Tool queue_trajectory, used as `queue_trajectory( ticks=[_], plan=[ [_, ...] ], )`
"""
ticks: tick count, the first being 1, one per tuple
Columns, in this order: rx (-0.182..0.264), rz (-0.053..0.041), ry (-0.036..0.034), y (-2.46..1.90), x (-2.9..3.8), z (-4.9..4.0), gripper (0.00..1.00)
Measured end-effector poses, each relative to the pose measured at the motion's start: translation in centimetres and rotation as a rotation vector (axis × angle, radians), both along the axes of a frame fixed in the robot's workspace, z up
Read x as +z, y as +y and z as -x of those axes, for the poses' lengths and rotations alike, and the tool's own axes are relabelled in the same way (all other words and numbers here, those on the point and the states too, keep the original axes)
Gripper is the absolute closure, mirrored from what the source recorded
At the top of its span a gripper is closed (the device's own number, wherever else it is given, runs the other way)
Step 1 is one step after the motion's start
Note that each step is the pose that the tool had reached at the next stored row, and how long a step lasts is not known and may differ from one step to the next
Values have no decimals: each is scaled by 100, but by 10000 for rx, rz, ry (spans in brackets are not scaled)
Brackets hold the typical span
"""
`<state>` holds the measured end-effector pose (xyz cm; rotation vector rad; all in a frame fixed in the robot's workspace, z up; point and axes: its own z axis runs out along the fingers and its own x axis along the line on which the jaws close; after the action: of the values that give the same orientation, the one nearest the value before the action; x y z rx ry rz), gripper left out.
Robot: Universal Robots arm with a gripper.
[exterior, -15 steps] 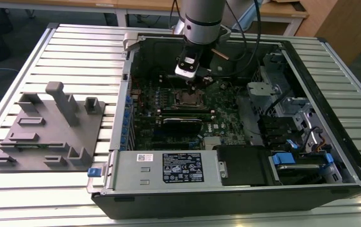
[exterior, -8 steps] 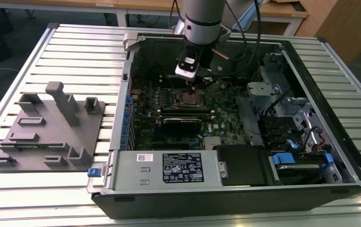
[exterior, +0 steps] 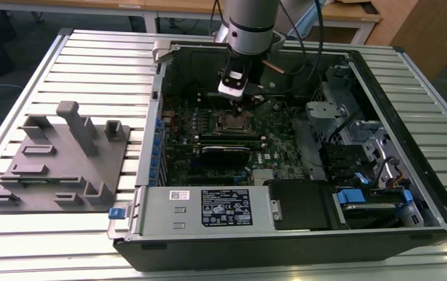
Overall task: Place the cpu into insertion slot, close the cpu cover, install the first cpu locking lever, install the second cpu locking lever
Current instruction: 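Close the cpu cover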
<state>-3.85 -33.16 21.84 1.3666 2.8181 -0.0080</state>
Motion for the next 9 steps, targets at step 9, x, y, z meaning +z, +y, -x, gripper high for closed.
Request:
queue_trajectory(
  ticks=[9],
  plan=[
    [997,0,0,0,-2,0,90]
  ],
)
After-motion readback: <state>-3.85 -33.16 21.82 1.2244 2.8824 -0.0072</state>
